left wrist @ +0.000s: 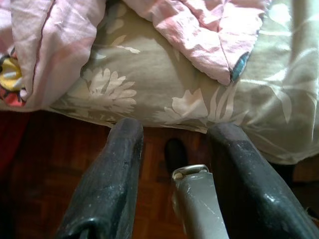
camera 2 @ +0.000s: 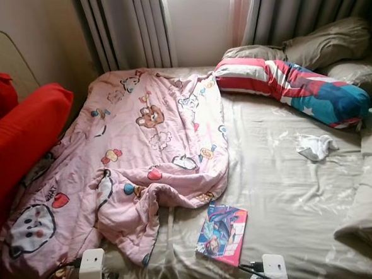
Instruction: Clean up the room
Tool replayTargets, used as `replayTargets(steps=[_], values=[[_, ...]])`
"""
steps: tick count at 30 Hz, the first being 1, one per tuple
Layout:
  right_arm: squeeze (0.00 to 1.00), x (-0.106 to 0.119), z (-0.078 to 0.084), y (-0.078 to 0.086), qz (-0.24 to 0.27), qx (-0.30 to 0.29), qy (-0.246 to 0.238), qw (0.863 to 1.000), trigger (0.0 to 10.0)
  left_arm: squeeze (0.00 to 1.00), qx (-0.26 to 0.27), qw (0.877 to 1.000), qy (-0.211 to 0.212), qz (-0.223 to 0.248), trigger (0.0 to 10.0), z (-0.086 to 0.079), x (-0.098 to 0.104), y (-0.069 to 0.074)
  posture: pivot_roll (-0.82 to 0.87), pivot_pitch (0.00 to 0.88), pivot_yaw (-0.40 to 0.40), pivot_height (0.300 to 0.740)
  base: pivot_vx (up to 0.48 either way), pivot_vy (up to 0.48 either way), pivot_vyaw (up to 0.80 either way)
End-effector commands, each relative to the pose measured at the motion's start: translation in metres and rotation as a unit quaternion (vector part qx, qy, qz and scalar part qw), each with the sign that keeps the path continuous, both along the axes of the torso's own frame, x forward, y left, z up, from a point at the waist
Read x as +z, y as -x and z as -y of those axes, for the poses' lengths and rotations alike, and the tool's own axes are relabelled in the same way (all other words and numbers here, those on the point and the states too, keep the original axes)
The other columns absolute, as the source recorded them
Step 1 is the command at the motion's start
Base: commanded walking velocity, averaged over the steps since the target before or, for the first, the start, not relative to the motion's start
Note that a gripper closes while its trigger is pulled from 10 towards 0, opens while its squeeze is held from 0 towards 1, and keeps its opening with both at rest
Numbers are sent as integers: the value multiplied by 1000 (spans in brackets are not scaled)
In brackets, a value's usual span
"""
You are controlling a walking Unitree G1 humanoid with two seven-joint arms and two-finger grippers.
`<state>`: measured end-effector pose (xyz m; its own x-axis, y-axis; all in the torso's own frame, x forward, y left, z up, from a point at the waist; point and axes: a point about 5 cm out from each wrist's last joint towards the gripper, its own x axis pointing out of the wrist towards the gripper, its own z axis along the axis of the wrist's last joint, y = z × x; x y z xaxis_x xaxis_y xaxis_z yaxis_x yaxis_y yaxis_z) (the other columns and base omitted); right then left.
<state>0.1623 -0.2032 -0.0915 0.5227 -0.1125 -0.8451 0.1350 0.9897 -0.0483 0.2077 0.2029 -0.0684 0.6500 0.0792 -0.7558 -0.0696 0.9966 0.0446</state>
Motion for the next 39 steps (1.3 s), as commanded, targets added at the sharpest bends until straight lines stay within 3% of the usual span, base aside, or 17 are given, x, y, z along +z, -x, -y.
replayTargets(steps=[1, 39], values=[[0, 0, 1, 0, -3, -1, 2, 1000, 10000, 0, -2, 1000, 3, -12, 10000, 1, -3, 5, -54, 0, 25, 740, -274, 0, 0], [0, 1, 2, -1, -4, 4, 0, 1000, 10000, 0, -3, 1000, 3, -10, 10000, 2, -2, 2, -54, 0, 23, 740, -272, 0, 0]])
